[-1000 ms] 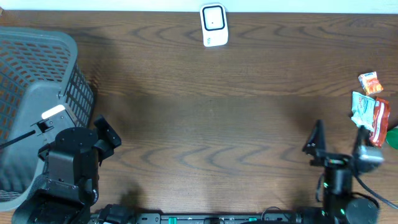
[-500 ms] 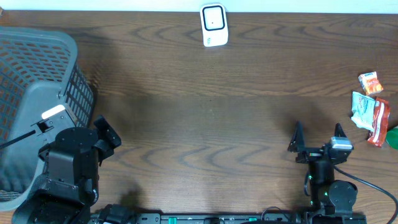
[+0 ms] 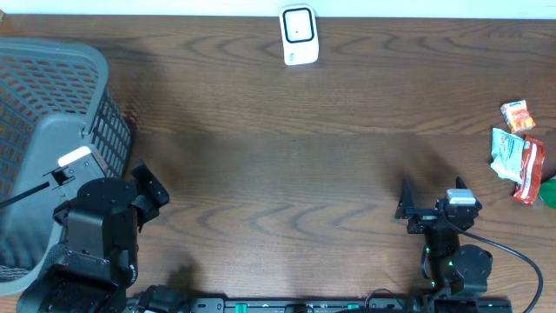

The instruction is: Scan the item barcode

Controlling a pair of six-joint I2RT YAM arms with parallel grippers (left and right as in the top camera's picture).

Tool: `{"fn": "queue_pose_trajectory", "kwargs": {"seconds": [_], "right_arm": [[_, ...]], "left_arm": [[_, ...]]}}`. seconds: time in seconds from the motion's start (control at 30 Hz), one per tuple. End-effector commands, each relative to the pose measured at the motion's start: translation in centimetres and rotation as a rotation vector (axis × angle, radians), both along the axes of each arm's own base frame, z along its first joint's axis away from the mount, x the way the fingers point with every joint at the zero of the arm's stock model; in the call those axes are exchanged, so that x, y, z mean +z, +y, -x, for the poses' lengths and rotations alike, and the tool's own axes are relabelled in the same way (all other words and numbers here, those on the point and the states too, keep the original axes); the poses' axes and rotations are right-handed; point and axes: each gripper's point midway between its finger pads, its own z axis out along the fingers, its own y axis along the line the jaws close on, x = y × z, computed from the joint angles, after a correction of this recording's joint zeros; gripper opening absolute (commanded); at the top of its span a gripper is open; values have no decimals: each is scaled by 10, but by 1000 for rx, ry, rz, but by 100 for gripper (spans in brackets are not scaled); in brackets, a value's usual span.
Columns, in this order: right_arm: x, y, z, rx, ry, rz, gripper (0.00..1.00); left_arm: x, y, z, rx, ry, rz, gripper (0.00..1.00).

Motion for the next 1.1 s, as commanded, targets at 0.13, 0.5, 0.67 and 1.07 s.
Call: {"fn": "queue_pose_trajectory", "kwargs": {"seconds": [0.13, 0.5, 0.67, 1.07], "right_arm": [[0, 3, 0, 17, -3, 17, 99], [0, 3, 0, 17, -4, 17, 99], [0, 3, 0, 17, -4, 17, 99], [0, 3, 0, 17, -4, 17, 99]], "left_arm": [[0, 3, 1, 15, -2, -7, 93], [0, 3, 1, 15, -2, -7, 93], [0, 3, 1, 15, -2, -7, 93], [-15, 4, -5, 27, -29, -4, 93]]}}
